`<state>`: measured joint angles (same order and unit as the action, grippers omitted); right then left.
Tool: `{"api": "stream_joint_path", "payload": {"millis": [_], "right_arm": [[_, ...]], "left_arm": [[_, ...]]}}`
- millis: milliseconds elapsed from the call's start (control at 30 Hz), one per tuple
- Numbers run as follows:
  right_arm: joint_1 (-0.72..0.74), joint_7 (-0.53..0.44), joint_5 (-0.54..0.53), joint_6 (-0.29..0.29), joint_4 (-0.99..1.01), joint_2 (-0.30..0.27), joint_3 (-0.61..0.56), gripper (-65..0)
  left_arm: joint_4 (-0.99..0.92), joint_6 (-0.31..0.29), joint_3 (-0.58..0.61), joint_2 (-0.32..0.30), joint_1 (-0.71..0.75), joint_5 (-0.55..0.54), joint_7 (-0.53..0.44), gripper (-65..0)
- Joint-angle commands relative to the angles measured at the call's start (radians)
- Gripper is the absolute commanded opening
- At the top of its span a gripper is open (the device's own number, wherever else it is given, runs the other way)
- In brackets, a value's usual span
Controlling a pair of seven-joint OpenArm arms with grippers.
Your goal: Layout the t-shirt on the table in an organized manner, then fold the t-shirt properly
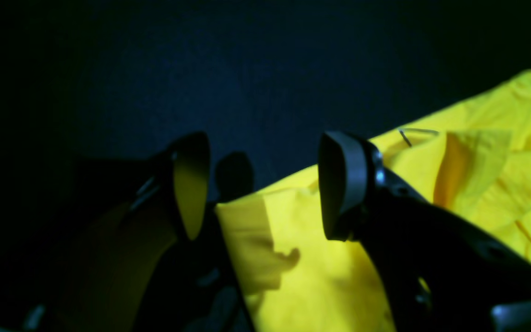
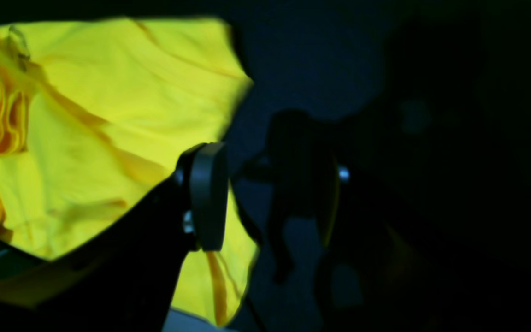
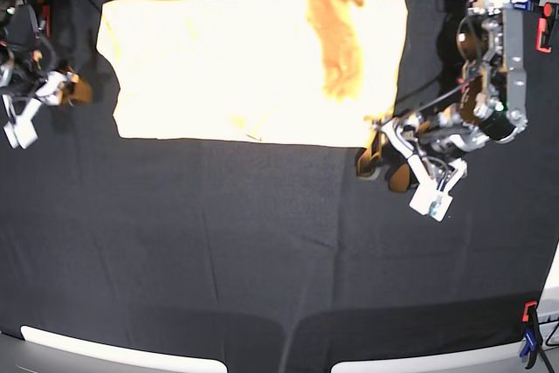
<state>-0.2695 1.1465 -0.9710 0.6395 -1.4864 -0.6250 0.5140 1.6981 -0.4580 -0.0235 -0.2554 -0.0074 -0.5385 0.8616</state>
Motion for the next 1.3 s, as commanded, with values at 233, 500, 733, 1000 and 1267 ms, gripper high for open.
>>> {"api": "stream_joint_path", "payload": {"millis": [233,500,733,1000,1267], "right_arm": [[0.006,-0.016,-0.019,0.012,0.098,0.006,0.002,-36.9],[0.006,-0.016,-0.084,0.059,0.113,0.103,-0.005,-37.0],[0.009,-0.016,-0.092,0.059,0.113,0.146,-0.006,-37.0],[0.008,-0.016,-0.178,0.059,0.112,0.157,-0.024,-37.0],[0.008,-0.016,-0.185,0.059,0.112,0.157,-0.089,-41.6]], "left_arm": [[0.021,-0.006,-0.004,-0.017,-0.009,-0.013,-0.029,-30.6],[0.021,-0.006,-0.004,-0.017,-0.009,-0.013,-0.029,-30.6],[0.021,-0.006,-0.004,-0.017,-0.009,-0.013,-0.029,-30.6],[0.021,-0.006,-0.004,-0.017,-0.009,-0.013,-0.029,-30.6],[0.021,-0.006,-0.004,-0.017,-0.009,-0.012,-0.028,-30.6]]}}
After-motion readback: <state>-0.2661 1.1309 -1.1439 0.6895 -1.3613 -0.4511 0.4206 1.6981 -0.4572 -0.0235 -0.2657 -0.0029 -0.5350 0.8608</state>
